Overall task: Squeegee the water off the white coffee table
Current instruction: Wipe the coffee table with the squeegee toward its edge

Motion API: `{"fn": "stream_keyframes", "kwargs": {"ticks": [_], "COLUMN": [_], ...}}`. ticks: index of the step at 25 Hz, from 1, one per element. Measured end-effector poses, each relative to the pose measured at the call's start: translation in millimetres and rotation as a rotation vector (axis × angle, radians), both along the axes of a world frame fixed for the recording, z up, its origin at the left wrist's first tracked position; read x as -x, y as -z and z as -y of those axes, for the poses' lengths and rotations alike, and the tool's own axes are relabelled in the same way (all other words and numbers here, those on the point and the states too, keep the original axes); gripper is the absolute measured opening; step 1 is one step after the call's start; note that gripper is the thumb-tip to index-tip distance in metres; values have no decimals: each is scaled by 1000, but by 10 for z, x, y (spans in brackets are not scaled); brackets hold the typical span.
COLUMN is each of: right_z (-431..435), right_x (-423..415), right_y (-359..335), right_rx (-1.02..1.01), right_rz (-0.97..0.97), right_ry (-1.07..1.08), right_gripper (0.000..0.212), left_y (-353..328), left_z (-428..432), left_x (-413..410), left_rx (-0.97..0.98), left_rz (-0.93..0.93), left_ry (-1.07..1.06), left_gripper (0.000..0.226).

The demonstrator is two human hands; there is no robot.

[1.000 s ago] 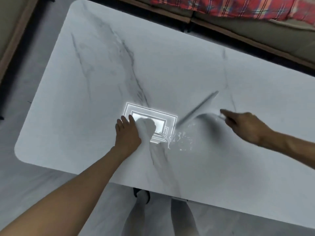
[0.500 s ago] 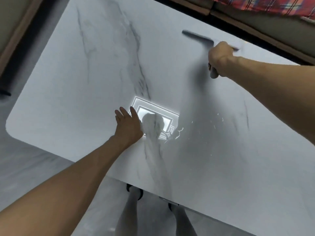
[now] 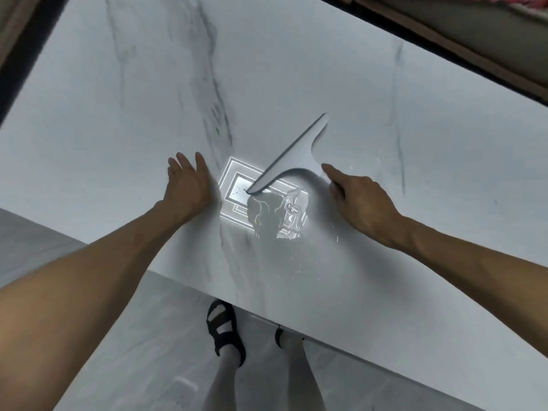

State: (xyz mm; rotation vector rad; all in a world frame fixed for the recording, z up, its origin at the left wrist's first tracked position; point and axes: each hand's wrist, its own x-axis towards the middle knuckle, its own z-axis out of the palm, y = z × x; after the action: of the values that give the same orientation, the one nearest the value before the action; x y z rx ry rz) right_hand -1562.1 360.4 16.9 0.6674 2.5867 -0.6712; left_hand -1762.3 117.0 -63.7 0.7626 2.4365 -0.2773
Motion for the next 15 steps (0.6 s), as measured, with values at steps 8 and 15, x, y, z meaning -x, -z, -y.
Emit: {"fn": "stream_keyframes", "kwargs": {"ticks": [8,15], "right_z": [-306,-95], "right_x": [-1363,-997], "right_y": [-221,-616], "right_rx": [-166,-184], "right_rz": [193,64], "right_ry": [-22,-83], "right_gripper": [46,41], "left_y": [-310,-541], "left_z": [8,689], "left_x": [-180,-381], "left_rx": [-156,-255], "left_rz": [91,12], "left_ry": [-116,-398], "left_gripper": [37,26]}}
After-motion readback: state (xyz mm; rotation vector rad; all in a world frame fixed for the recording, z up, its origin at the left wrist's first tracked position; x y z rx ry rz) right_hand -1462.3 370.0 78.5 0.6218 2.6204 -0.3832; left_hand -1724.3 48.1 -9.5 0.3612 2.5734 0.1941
